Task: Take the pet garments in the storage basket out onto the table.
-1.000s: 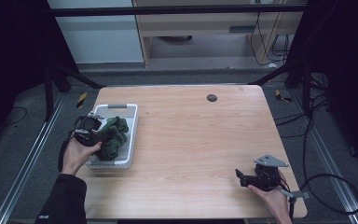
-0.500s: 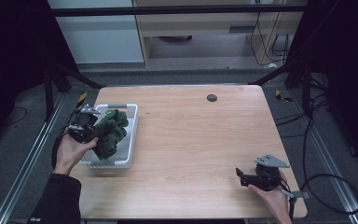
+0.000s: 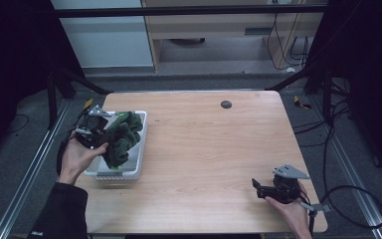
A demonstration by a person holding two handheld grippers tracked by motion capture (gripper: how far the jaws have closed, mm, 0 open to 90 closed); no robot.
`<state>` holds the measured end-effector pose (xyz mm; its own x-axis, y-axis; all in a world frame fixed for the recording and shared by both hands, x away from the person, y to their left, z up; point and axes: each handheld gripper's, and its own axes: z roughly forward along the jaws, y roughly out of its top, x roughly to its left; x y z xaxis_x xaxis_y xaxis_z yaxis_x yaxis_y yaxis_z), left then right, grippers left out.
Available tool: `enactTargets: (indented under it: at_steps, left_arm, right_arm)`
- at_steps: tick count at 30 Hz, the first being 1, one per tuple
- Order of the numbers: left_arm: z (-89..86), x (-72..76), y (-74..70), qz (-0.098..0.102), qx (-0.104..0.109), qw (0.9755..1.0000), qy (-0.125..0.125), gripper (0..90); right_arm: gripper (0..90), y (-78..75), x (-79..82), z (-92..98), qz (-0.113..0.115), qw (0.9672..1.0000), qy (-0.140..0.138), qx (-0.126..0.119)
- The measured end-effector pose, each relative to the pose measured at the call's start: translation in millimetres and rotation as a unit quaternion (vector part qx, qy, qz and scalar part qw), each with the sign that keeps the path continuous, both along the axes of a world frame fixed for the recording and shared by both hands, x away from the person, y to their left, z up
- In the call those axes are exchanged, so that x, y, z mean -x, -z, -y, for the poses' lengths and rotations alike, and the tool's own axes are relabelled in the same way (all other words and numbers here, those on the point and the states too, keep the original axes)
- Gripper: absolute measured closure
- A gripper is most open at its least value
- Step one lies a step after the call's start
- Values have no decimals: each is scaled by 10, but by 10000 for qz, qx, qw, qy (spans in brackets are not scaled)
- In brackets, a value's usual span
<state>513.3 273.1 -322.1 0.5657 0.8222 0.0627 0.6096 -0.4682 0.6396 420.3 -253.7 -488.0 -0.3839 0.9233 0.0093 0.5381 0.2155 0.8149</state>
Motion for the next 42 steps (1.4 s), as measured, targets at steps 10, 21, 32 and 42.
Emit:
enactTargets:
  at_steps: [10,21,32,42]
  left_arm:
    - [190,90,-123,79,-46,9994,323,839]
    - [445,157,-201,130,-113,9976,667,839]
    - [661,176,-193,106,-128,9956,918,839]
    - [854,202,-134,67,-121,9931,1168,838]
  right_arm:
    - [76,-10,4,3,31,10000,-4,-10]
    - [76,-18,5,11,82,10000,-1,-3]
    - [75,-44,19,22,138,9999,58,-62]
    - [75,-45,19,35,220,9997,78,-8]
